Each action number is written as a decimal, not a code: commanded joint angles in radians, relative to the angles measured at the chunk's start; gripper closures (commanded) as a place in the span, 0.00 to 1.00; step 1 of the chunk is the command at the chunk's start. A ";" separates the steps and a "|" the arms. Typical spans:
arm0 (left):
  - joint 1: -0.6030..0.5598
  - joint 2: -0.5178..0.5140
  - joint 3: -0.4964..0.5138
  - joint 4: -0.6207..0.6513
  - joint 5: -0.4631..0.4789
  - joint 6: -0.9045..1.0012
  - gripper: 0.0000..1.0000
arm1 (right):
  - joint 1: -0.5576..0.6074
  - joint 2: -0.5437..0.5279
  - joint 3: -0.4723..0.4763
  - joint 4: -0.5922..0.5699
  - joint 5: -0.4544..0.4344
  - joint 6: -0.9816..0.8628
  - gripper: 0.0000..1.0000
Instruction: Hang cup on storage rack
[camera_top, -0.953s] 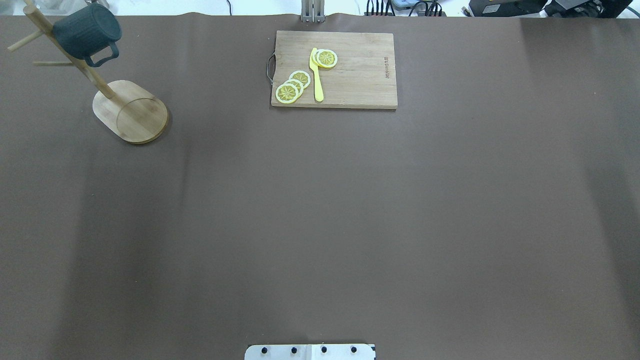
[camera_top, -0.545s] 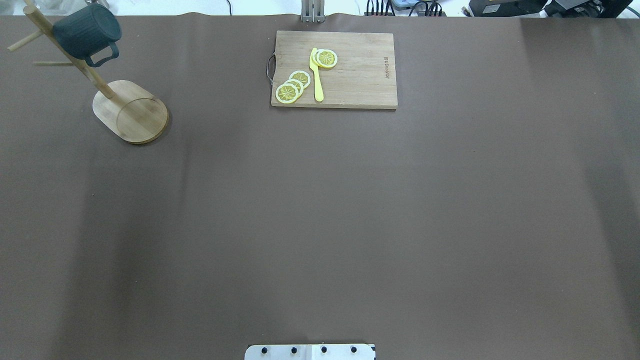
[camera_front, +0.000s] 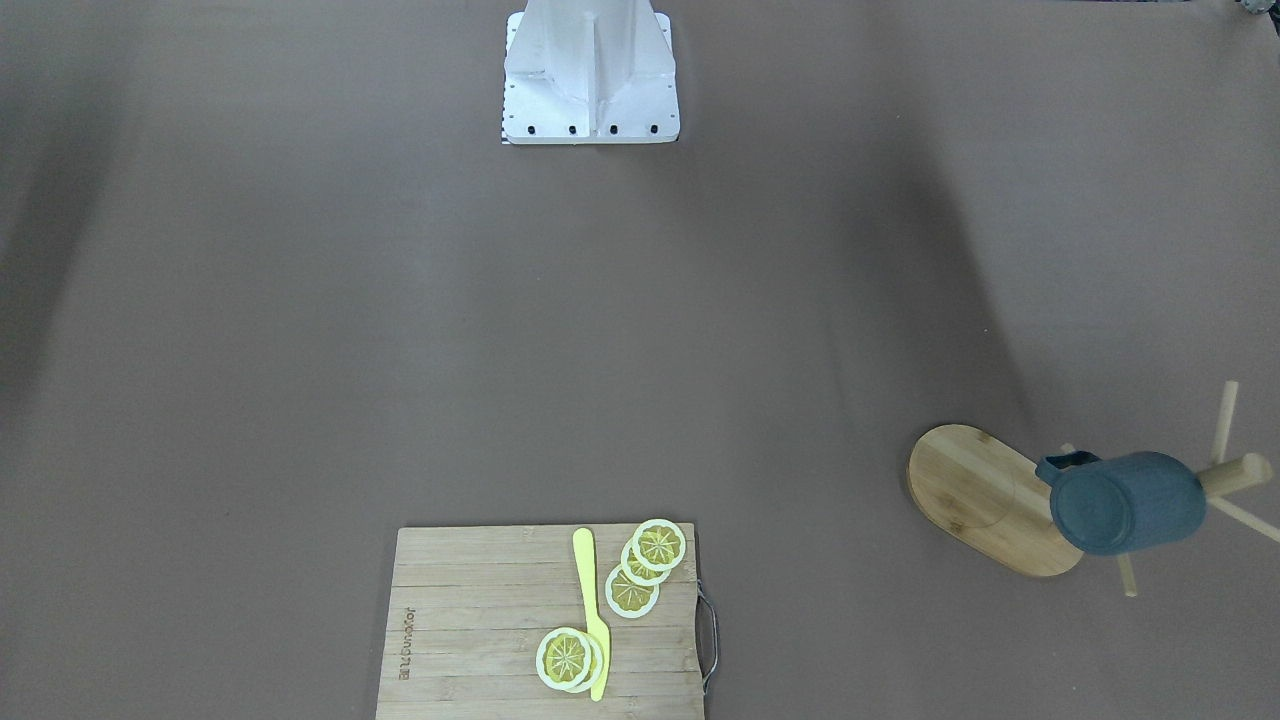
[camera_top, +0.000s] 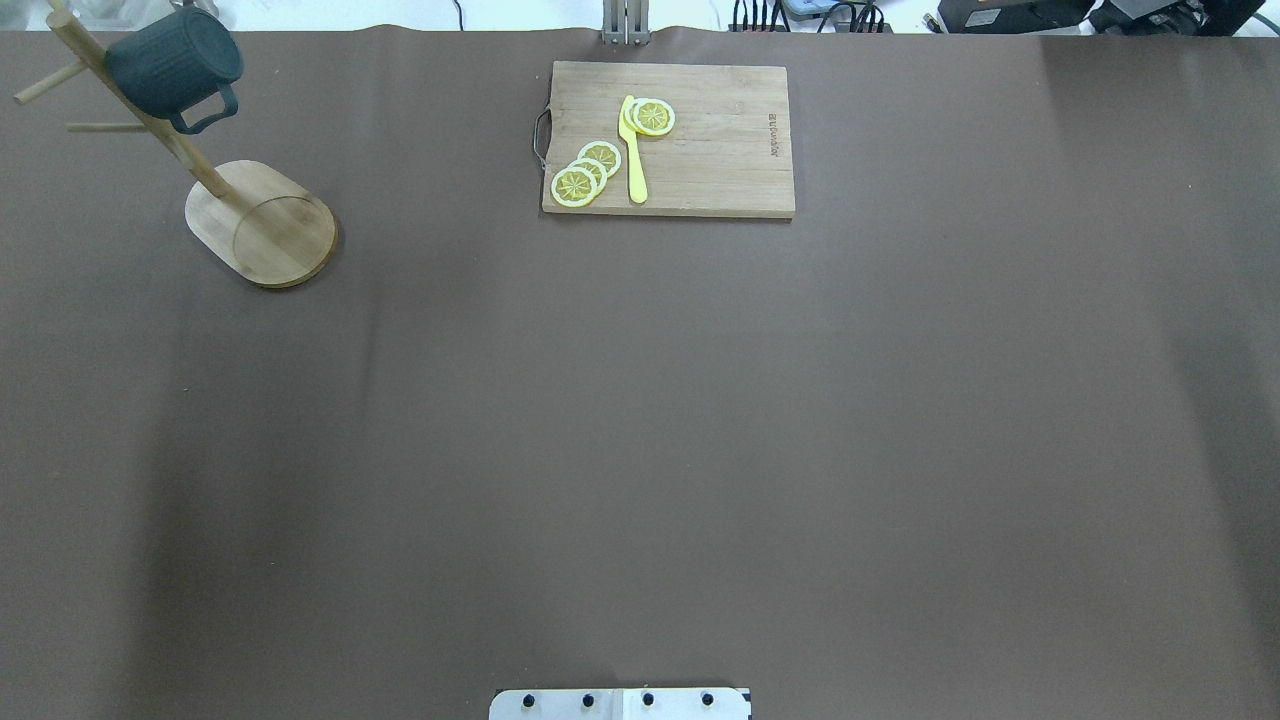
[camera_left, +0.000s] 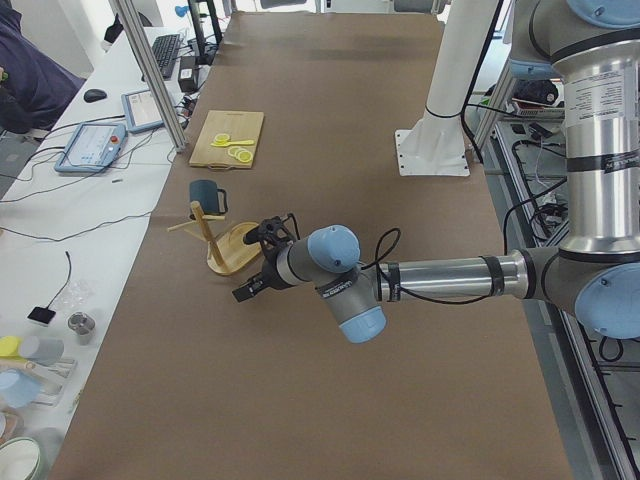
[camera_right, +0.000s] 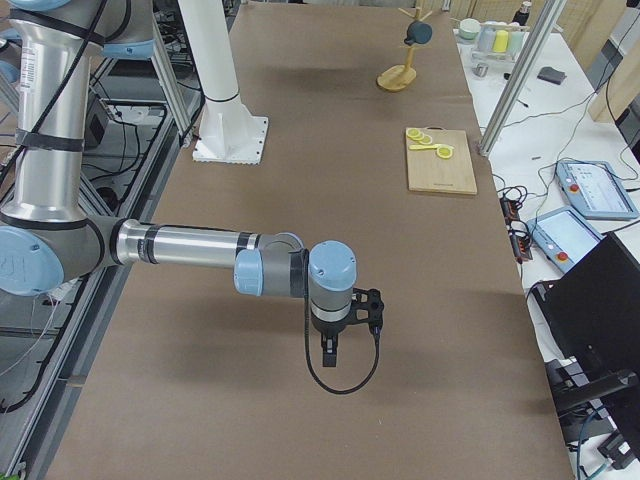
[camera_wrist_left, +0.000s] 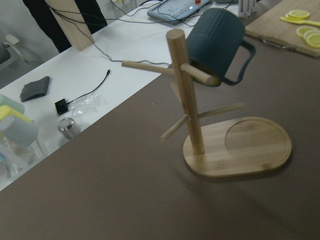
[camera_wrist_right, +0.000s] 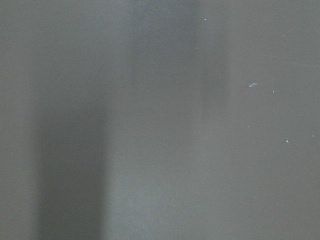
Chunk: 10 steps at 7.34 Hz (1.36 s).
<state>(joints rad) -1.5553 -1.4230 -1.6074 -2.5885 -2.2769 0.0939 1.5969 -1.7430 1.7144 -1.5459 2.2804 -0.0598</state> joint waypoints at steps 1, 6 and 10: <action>-0.074 -0.004 -0.002 0.241 0.005 0.087 0.01 | 0.000 -0.001 -0.002 0.001 0.001 0.000 0.00; -0.123 -0.001 0.006 0.638 0.039 0.086 0.01 | 0.000 -0.009 -0.005 0.003 -0.001 -0.003 0.00; -0.126 0.022 -0.048 0.993 -0.070 0.041 0.01 | 0.000 -0.009 -0.012 0.003 0.001 -0.003 0.00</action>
<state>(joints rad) -1.6805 -1.4175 -1.6447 -1.6296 -2.2949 0.1629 1.5969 -1.7517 1.7042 -1.5425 2.2799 -0.0629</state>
